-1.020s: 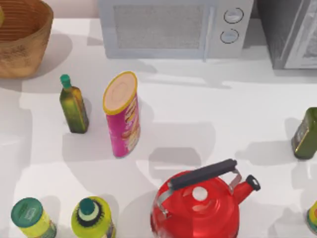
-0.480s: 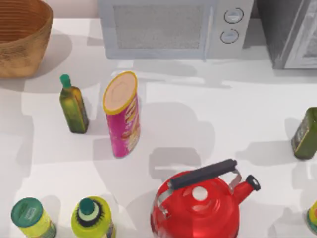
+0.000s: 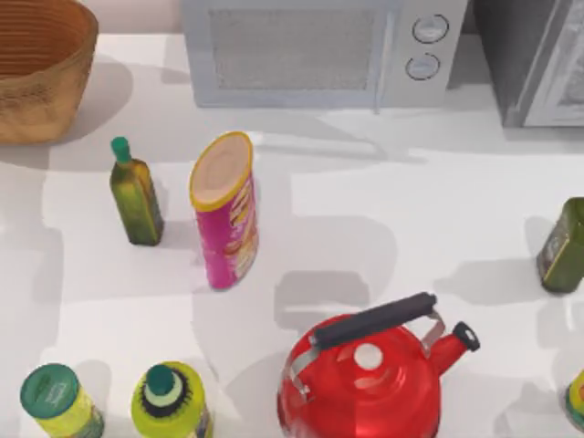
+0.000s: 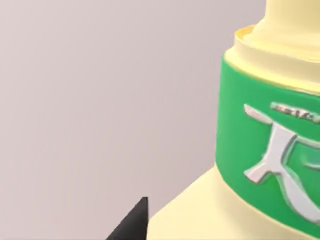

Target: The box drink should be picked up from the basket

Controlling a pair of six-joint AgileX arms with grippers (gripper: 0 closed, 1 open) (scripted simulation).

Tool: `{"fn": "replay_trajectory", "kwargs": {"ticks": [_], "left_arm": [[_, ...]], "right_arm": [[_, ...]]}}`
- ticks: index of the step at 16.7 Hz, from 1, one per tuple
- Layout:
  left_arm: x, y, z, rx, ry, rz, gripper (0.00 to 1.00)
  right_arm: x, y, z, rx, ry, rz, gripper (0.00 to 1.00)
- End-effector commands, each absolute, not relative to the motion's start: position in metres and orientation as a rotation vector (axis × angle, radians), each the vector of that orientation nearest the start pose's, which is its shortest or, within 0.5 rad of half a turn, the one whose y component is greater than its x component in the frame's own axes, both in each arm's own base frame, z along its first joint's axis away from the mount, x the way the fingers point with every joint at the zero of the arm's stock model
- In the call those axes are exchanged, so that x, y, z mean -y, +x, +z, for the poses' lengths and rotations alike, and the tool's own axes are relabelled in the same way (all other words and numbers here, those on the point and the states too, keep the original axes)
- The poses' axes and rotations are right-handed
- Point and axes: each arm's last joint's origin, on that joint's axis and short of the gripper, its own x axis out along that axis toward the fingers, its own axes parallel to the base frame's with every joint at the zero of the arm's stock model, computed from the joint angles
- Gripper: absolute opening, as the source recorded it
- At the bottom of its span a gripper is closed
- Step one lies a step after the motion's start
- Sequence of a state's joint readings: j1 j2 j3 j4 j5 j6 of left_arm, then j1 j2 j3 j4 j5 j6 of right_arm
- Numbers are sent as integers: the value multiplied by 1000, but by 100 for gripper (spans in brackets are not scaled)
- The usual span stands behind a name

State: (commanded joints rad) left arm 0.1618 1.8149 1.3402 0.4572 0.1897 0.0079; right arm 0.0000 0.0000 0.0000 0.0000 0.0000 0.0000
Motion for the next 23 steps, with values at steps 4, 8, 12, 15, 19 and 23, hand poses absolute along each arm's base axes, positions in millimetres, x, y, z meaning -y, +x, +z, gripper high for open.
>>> {"fn": "replay_trajectory", "kwargs": {"ticks": [4,8,12,15,19,23], "left_arm": [[-51,372,321,-2,-10,-12,0],[-33,301,333,10,-10,-12,0],[-17,223,316,10,-9,-10,0],[-8,169,284,10,-6,-6,0],[-2,121,227,27,-1,1,0],[0,107,176,8,1,5,0]], "right_arm": [[1,106,160,0,0,0,100],[1,106,160,0,0,0,100],[1,106,160,0,0,0,100],[1,106,160,0,0,0,100],[1,106,160,0,0,0,100],[1,106,160,0,0,0,100]]}}
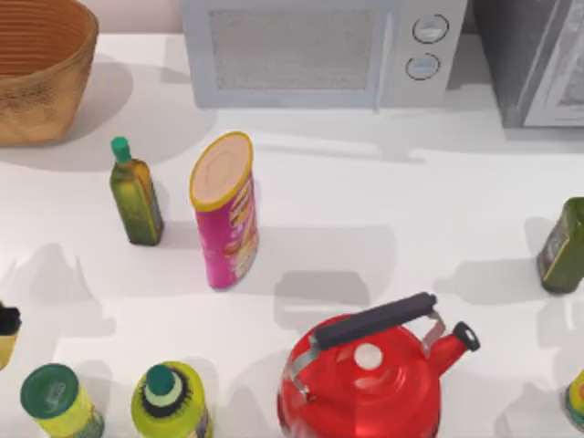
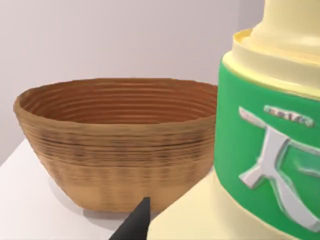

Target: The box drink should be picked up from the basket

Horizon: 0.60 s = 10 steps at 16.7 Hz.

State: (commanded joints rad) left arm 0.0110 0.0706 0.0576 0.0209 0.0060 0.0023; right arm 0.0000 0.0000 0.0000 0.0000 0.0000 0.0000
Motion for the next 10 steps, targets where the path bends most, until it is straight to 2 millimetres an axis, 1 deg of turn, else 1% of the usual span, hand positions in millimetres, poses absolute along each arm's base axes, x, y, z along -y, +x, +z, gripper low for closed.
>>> {"fn": "replay_trajectory", "kwargs": {"ticks": [1,3,10], "left_arm": [[1,106,168,4,1,4,0],[1,106,160,0,0,0,0],[1,107,160,-5,1,9,0]], "right_arm": [[1,106,160,0,0,0,100],[1,106,160,0,0,0,100],[1,106,160,0,0,0,100]]}}
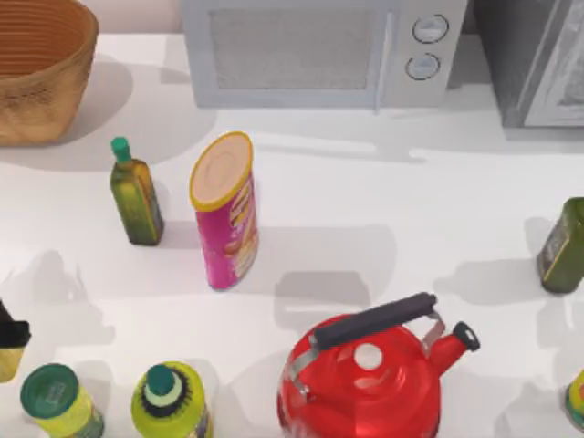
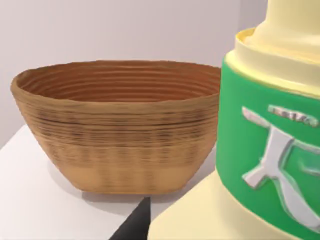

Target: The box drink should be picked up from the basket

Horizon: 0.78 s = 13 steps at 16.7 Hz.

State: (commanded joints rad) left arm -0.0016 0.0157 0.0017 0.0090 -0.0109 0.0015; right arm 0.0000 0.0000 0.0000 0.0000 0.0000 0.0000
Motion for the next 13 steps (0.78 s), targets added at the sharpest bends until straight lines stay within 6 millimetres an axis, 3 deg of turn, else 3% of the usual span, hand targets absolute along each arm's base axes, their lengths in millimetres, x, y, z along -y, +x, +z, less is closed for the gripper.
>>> {"fn": "replay_trajectory", "kwargs": {"ticks": [6,13], "left_arm": [[7,122,179,3,10,141,0],[37,166,205,28,18,394,0]], "right_arm": [[1,106,160,0,0,0,100],[1,106,160,0,0,0,100]]}}
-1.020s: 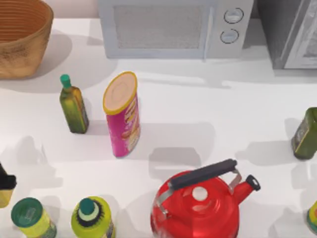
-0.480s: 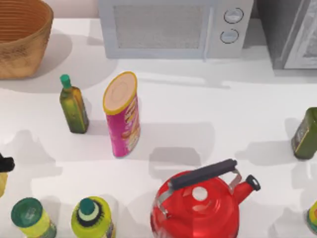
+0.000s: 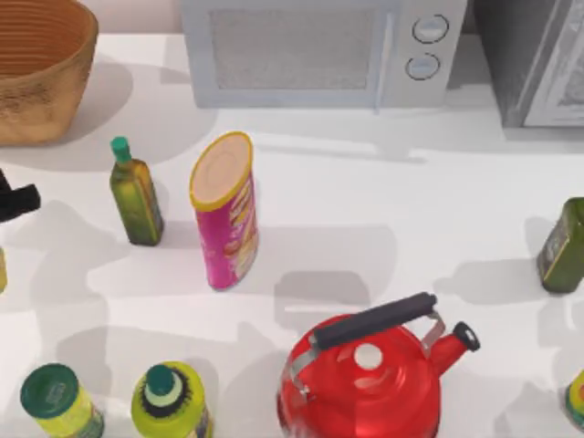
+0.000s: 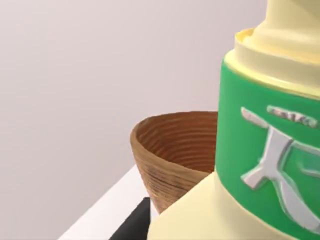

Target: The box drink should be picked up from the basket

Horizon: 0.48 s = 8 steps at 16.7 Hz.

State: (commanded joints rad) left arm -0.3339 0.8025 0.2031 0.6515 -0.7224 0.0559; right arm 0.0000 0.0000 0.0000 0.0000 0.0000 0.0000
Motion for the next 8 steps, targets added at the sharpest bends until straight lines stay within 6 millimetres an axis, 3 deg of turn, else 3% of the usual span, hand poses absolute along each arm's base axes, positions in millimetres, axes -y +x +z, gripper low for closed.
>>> {"fn": "replay_trajectory", "kwargs": {"ticks": [8], "left_arm": [[88,204,193,15,13,632,0]], "right_arm": [[1,106,160,0,0,0,100]]}}
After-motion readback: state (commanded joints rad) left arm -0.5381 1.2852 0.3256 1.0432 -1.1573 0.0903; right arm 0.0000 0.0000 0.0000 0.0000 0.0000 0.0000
